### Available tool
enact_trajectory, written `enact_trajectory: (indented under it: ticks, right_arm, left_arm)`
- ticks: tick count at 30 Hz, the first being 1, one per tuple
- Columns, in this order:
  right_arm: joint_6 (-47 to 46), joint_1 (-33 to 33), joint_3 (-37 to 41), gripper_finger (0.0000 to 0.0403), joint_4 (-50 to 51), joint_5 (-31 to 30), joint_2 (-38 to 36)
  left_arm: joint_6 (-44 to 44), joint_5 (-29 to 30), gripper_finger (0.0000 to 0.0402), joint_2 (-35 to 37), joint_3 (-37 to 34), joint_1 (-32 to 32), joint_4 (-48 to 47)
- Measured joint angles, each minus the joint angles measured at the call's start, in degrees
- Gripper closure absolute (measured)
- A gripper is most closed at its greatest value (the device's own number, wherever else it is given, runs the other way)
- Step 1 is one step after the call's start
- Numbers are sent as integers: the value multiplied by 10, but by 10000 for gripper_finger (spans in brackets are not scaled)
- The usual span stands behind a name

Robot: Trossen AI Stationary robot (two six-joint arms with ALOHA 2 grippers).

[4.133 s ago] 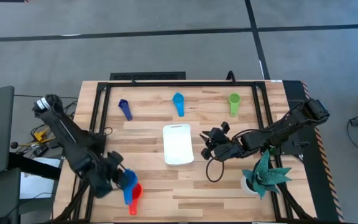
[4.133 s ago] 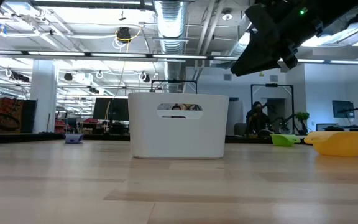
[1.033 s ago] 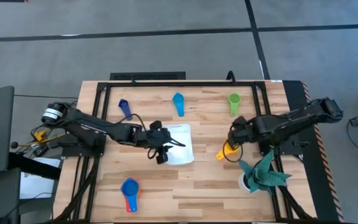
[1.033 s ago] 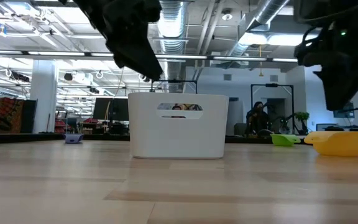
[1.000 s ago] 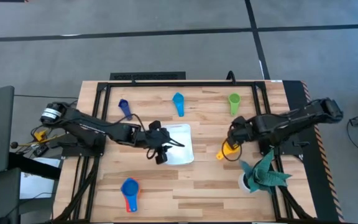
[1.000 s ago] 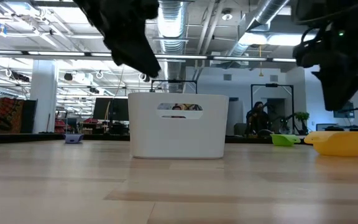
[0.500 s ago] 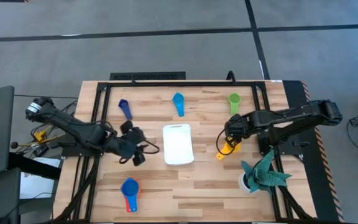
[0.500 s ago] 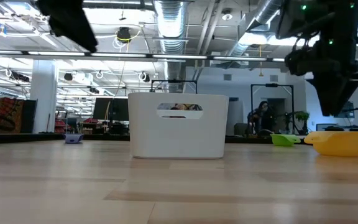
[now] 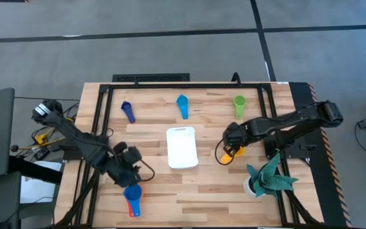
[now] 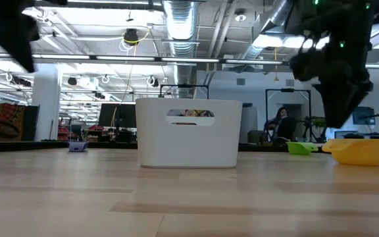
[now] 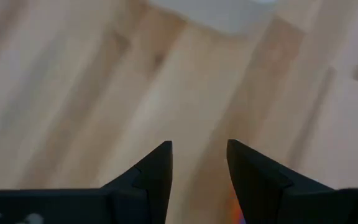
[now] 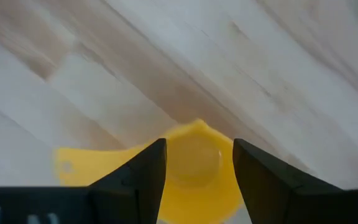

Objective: Nest measuring cups in basket
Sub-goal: Stack the yellow nest measuring cup into the blue nest measuring cup

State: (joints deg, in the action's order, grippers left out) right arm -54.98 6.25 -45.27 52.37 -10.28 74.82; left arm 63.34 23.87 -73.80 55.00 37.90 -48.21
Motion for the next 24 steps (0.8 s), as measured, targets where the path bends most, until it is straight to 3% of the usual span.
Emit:
enact_trajectory:
  ticks: [8,15,20,24]
  right_arm:
    - [0,22,-14,199,2,-31,-5]
    - [-1,6,-13,200,46,4,23]
    - [-11,-2,-10,205,104,9,35]
    - [-12,-12,12,210,95,25,32]
  left_arm:
    - [151,-40,261,-47,0,64,-26]
    - [169,-25,261,-105,0,71,-20]
    - [169,-21,261,-110,0,75,-18]
    - [167,-3,261,-105,0,77,-20]
